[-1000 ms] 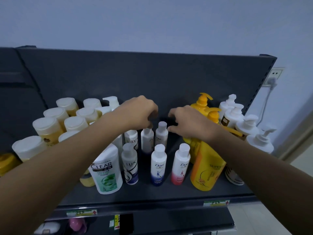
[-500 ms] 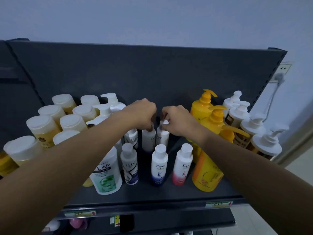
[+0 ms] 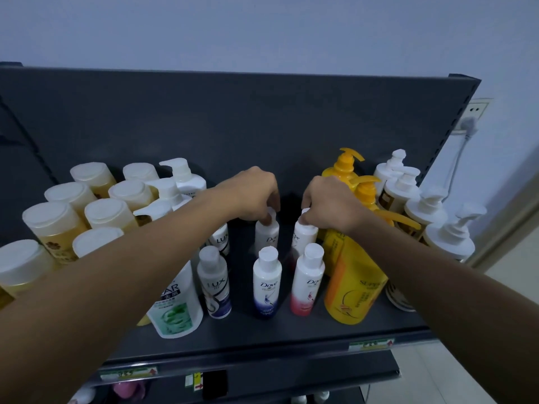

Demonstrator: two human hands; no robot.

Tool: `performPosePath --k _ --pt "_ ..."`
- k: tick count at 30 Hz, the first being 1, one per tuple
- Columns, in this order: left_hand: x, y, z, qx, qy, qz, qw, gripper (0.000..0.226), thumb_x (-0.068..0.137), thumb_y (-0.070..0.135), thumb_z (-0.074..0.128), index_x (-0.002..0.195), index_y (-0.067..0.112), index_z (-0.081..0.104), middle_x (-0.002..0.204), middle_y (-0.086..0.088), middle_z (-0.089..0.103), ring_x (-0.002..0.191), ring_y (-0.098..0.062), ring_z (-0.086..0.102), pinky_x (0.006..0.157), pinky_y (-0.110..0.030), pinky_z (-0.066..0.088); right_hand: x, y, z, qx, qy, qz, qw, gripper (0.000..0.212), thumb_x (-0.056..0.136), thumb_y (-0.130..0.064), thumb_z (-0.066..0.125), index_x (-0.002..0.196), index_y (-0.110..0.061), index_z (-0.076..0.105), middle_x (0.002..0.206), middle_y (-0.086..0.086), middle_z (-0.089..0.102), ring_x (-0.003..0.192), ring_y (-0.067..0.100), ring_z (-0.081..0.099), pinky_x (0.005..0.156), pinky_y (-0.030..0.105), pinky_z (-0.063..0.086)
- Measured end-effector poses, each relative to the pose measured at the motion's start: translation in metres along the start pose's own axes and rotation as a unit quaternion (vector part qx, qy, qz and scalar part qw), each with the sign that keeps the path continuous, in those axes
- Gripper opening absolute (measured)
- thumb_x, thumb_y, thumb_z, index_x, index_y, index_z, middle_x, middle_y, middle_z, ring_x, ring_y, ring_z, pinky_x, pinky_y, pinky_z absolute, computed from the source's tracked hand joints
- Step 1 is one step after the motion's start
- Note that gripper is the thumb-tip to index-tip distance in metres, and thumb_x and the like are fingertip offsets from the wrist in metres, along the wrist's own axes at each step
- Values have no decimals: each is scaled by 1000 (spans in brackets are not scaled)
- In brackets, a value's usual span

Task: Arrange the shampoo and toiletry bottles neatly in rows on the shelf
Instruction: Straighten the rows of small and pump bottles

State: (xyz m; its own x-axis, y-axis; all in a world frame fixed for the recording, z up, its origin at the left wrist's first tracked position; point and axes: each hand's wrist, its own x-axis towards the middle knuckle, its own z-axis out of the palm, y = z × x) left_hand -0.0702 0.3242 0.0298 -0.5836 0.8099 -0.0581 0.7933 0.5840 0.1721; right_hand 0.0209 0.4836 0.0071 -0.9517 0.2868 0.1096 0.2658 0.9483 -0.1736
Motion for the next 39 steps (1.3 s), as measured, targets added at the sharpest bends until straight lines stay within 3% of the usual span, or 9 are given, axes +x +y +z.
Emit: performPosePath --k 9,16,20,22,25,28,32,36,39 --pt "0 6 2 -6 -2 7 1000 33 77 22 84 108 30 78 91 12 65 89 -14 67 67 -27 53 -6 3 -1 11 -9 14 1000 24 74 -26 84 91 -10 79 88 6 75 81 21 70 69 38 64" --pt "-7 -1 1 -12 5 -5 1000 56 74 31 87 126 28 67 105 8 72 98 -17 67 86 -39 58 -13 -3 -3 2 -13 -7 1000 25 79 -27 80 94 -7 77 91 9 75 85 24 69 68 38 61" --pt "-44 -15 -28 16 63 -19 998 21 78 41 81 93 28 74 85 13 71 86 -14 67 79 -40 59 -6 -20 -17 5 31 -22 999 28 82 -37 75 99 -14 75 97 4 75 91 23 70 75 41 61" --pt "-70 -21 -40 35 53 -23 998 18 80 46 78 83 29 74 77 15 70 79 -10 67 75 -39 59 0 -41 -24 55 60 -49 995 24 83 -40 74 99 -22 75 97 -2 75 94 19 70 80 39 60" --pt "-102 -24 -42 103 -6 -27 994 29 79 59 72 90 33 74 82 17 70 81 -7 63 77 -38 57 7 -78 -24 122 13 -113 986 28 81 -44 77 101 -24 77 95 -7 76 94 14 71 86 37 60" --pt "-117 -25 -28 172 -39 -28 984 47 76 71 68 109 38 71 95 16 69 90 -9 59 85 -34 49 13 -104 -8 88 -73 -171 979 40 79 -49 80 110 -23 77 97 -6 75 94 13 71 87 37 60" --pt "-121 -24 -6 198 -51 -15 979 46 81 64 68 117 35 69 97 15 68 88 -11 53 82 -31 31 17 -118 13 91 -111 -183 973 36 78 -36 83 111 -22 76 97 -3 75 96 16 71 89 38 59" --pt "-120 -22 0 194 -21 -2 981 41 85 55 68 118 31 70 100 11 71 98 -13 60 81 -31 31 18 -123 17 101 -75 -176 976 25 79 -13 70 103 -17 74 97 1 74 97 22 69 86 40 59" --pt "-117 -20 -1 179 -15 7 984 42 83 54 70 119 31 71 100 12 71 94 -11 60 80 -30 35 17 -126 20 104 -47 -173 978 20 74 -3 63 87 -16 70 85 1 70 84 25 69 78 42 61"
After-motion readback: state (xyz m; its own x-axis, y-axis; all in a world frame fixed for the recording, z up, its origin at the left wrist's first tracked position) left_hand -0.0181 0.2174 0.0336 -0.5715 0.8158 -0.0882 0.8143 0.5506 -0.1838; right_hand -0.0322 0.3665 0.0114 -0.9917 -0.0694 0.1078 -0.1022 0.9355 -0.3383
